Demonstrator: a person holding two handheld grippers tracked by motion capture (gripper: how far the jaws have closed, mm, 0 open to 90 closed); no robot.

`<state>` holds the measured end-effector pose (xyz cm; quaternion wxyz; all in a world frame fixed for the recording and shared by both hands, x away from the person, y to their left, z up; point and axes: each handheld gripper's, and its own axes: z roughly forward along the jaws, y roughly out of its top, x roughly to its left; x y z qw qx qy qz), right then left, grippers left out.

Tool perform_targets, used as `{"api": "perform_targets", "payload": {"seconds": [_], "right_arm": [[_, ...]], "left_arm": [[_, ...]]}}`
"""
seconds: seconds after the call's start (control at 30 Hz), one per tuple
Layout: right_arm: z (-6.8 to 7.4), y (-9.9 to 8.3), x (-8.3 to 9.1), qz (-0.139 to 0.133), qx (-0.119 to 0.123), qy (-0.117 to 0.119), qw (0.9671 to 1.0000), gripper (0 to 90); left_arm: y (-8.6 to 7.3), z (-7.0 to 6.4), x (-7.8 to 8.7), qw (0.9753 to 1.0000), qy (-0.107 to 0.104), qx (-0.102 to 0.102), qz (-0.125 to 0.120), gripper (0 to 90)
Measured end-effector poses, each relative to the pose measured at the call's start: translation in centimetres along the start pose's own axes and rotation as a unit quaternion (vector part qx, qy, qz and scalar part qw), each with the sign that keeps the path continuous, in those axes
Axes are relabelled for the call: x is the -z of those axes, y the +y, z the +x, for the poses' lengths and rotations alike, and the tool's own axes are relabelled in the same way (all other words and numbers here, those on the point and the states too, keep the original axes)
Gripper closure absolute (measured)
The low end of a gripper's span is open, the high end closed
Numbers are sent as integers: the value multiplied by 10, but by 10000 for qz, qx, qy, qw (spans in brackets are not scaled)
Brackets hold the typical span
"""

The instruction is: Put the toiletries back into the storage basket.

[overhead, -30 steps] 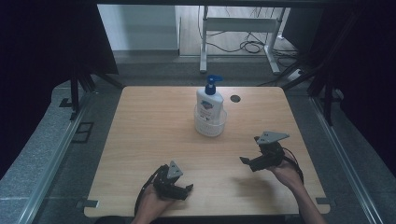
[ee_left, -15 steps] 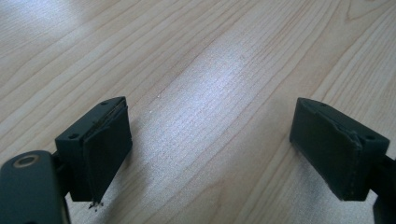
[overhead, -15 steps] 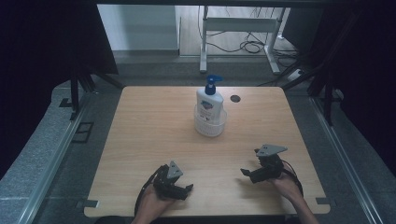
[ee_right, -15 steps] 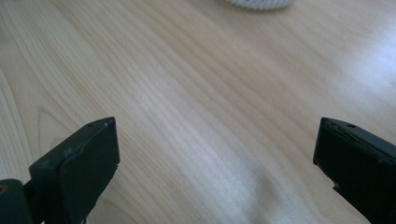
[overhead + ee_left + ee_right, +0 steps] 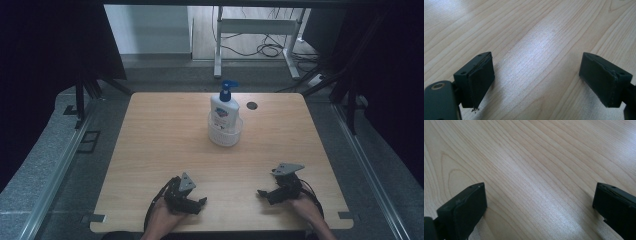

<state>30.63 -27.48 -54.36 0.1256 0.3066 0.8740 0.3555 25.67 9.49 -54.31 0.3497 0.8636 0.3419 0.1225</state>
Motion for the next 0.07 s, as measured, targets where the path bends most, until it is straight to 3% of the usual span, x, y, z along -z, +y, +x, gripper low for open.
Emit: {"api": "perform_targets", "payload": {"seconds": [0.07], "right_arm": [[0,0,0,1,-19,-28,10000,0]], "left_arm": [[0,0,0,10000,0,-3,1,121]]}}
